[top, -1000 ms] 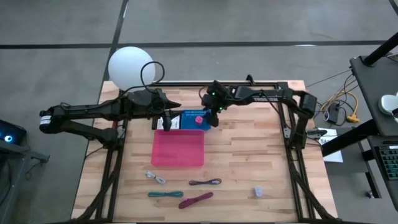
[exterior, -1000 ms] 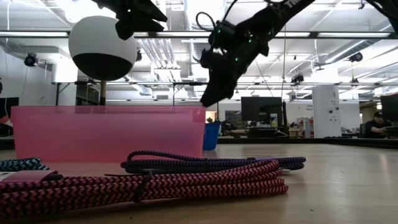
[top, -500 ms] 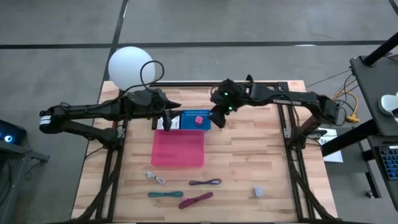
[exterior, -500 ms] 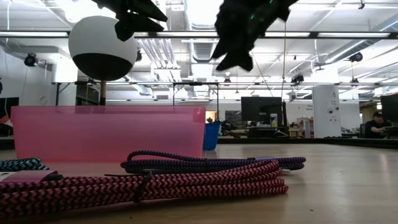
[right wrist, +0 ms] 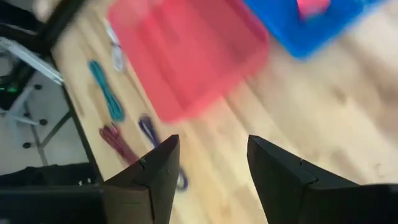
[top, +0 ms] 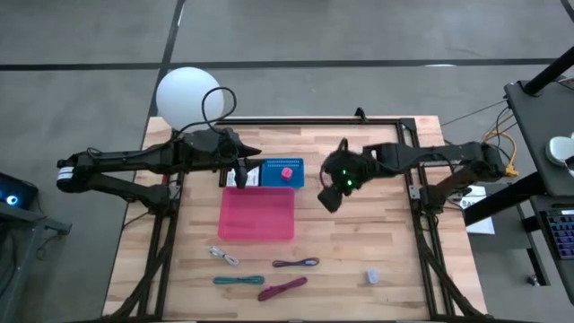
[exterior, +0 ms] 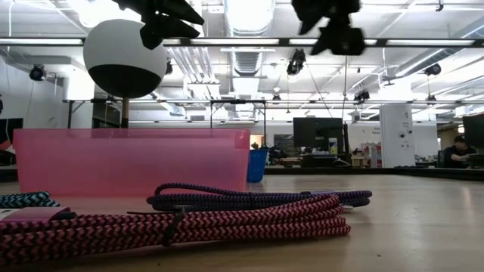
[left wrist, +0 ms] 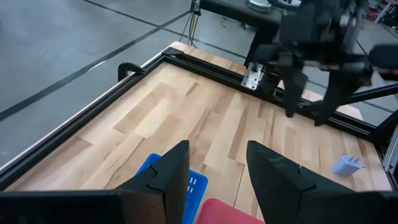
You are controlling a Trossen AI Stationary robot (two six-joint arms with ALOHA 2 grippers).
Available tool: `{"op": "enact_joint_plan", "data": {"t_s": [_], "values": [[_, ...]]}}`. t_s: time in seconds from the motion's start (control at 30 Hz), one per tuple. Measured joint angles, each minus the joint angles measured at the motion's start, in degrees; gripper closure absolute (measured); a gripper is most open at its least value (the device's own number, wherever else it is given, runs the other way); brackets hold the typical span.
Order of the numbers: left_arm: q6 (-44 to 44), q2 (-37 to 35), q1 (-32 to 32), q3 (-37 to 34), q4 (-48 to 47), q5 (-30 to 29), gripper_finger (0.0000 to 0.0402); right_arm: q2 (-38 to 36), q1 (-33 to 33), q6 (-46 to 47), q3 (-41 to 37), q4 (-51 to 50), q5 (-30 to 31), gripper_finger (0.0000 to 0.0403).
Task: Pick and place items into bin
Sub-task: Put the white charger adapter into the blue bin
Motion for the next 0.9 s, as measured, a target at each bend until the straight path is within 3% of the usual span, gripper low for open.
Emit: {"op": "enact_joint_plan", "data": {"t_s": [0.47,0.73,0.9], "values": [[0.0,0.1,-0.1,0.0,-0.1,0.0,0.0258,1.7,16.9,31.3,-0.3,-12.6,0.2,0.0227],[0.3,0.1,0.0,-0.1,-0.5,0.0,0.0258,1.7,29.3,48.0,-1.1,-13.8,8.7,0.0192],[0.5,0.1,0.0,-0.1,-0.5,0.2,0.0258,1.7,36.0,62.1,-2.0,-16.4,9.3,0.0159]]}}
